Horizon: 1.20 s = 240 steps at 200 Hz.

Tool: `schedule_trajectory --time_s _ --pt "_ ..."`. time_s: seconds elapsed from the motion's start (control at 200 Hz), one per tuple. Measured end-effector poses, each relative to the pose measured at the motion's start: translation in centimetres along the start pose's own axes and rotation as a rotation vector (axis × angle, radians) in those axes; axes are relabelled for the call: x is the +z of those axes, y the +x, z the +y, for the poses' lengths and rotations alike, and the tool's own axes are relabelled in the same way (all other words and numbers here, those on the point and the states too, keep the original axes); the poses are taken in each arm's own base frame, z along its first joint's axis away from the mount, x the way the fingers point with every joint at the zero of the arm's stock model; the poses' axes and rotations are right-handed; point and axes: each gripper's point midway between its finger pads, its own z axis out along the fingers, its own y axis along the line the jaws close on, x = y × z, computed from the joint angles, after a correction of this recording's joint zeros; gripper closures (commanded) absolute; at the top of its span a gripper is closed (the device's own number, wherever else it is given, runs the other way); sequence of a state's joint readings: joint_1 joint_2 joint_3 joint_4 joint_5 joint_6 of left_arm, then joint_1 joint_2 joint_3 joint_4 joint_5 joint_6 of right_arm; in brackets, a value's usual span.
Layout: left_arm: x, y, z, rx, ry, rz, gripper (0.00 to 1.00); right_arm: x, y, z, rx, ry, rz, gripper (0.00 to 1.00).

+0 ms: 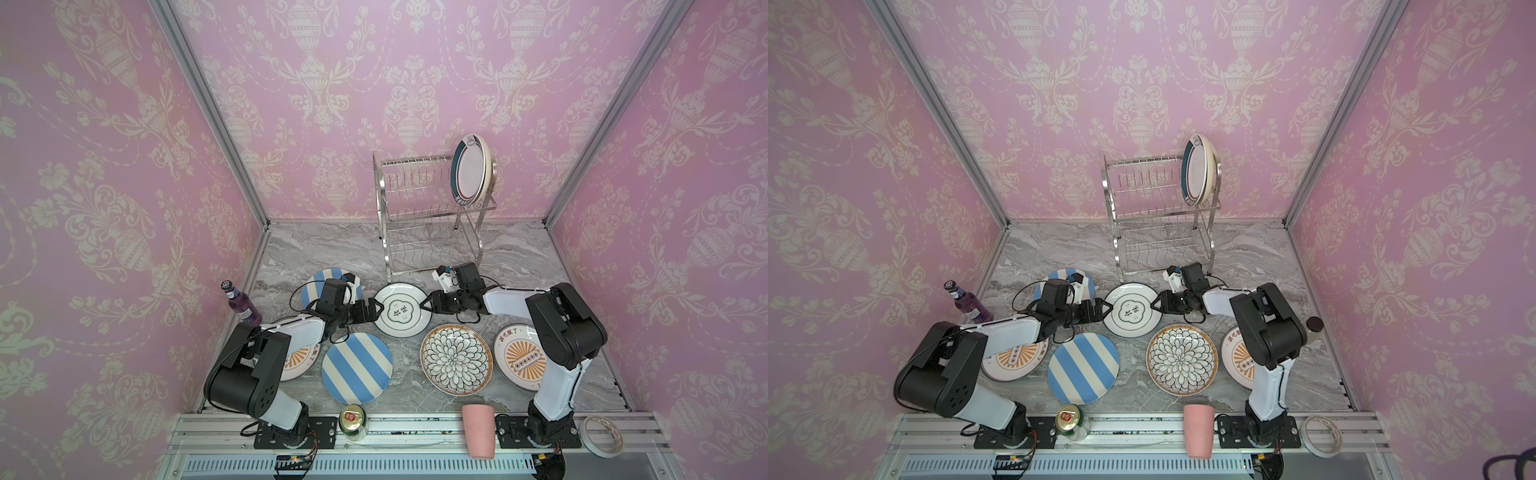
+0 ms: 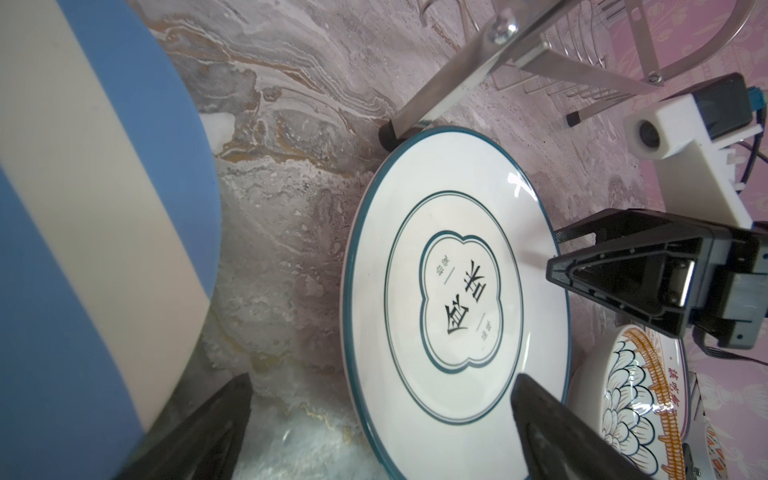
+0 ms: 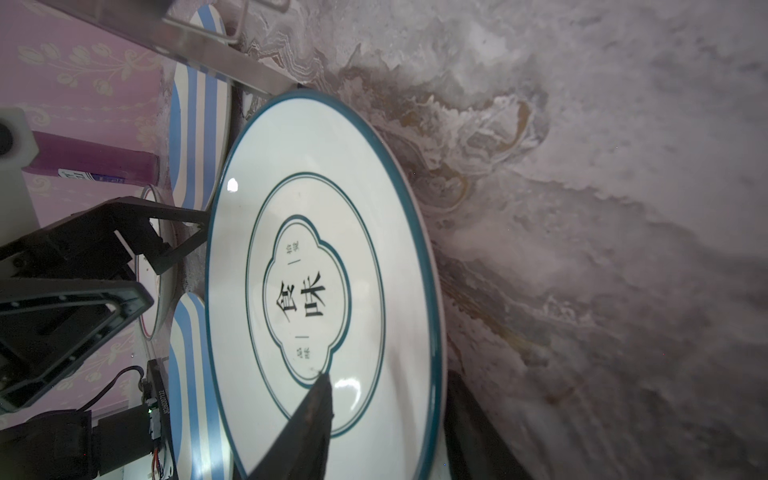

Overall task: Load the plates into the dish rack
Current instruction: 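Close the right gripper on the cloud-emblem plate's rim nearest the rack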

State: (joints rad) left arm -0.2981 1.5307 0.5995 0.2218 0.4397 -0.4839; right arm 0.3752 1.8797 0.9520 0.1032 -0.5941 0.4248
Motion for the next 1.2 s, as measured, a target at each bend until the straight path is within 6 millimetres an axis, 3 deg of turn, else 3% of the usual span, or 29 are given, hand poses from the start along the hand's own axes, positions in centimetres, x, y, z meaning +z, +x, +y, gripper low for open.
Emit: schedule_trajectory --time_s 0.6,0.881,1.201 --pt "0.5 -0.1 -0.6 0.021 0.024 -0.008 0.01 0.7 0.3 -0.2 0.046 0.004 0.007 0.85" --pt "-2.3 -2.9 -3.0 0.101 0.036 -0.087 0.01 0.8 -0.5 1.0 0.074 -0.023 -0.010 0.96" --pt "-5.8 -4.5 -3.0 0.155 -0.067 -0.171 0.01 0.9 -0.9 2.8 0.052 0.000 -0.007 1.00"
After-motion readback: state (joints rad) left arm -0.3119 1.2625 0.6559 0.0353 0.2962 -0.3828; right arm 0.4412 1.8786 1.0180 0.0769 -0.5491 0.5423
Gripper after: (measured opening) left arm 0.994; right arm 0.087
